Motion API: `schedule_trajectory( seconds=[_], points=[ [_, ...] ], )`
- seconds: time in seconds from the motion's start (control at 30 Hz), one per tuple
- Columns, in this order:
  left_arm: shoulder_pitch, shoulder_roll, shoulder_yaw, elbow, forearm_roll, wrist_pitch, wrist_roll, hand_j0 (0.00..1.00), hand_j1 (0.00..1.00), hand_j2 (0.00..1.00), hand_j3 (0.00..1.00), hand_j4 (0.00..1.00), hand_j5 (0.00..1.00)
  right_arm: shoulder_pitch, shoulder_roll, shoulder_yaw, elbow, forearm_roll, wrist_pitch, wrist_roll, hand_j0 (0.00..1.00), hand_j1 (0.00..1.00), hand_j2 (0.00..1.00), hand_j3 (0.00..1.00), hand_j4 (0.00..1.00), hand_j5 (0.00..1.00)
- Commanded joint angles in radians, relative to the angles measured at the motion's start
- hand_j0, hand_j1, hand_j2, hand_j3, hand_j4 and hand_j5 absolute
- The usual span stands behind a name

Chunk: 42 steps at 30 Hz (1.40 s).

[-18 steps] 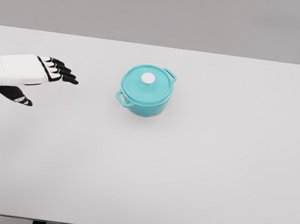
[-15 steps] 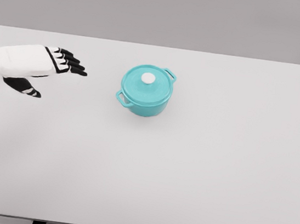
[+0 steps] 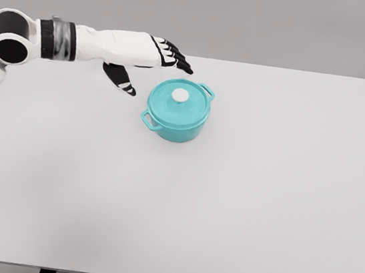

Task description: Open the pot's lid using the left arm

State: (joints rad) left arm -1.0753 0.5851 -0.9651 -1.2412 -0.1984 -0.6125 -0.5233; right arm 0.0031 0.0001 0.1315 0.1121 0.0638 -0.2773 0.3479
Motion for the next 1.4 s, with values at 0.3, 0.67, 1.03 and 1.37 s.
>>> schedule_trajectory(
  seconds=[0.3, 0.67, 1.03, 1.37],
  points=[
    [-0.048, -0.198, -0.072, 0.227, -0.042, 0.002, -0.014, 1.00, 1.00, 1.00, 1.00, 1.00, 1.00, 0.000, 0.000, 0.000, 0.000, 0.001, 0.000, 0.000, 1.00, 1.00, 1.00, 1.00, 1.00, 1.00],
    [-0.054, -0.223, -0.072, 0.281, -0.042, 0.002, -0.041, 1.00, 1.00, 1.00, 1.00, 1.00, 1.00, 0.000, 0.000, 0.000, 0.000, 0.001, -0.002, 0.000, 1.00, 1.00, 1.00, 1.00, 1.00, 1.00],
    [-0.057, -0.234, -0.073, 0.282, -0.098, 0.002, -0.044, 0.97, 0.97, 0.97, 0.97, 0.97, 0.97, 0.000, 0.000, 0.000, 0.000, 0.001, 0.000, 0.000, 1.00, 1.00, 1.00, 1.00, 1.00, 1.00],
    [-0.054, -0.252, -0.075, 0.302, -0.099, 0.002, -0.044, 0.66, 0.66, 0.66, 0.66, 0.66, 0.66, 0.000, 0.000, -0.001, 0.000, 0.001, 0.000, 0.000, 1.00, 1.00, 1.00, 1.00, 1.00, 1.00]
  ],
)
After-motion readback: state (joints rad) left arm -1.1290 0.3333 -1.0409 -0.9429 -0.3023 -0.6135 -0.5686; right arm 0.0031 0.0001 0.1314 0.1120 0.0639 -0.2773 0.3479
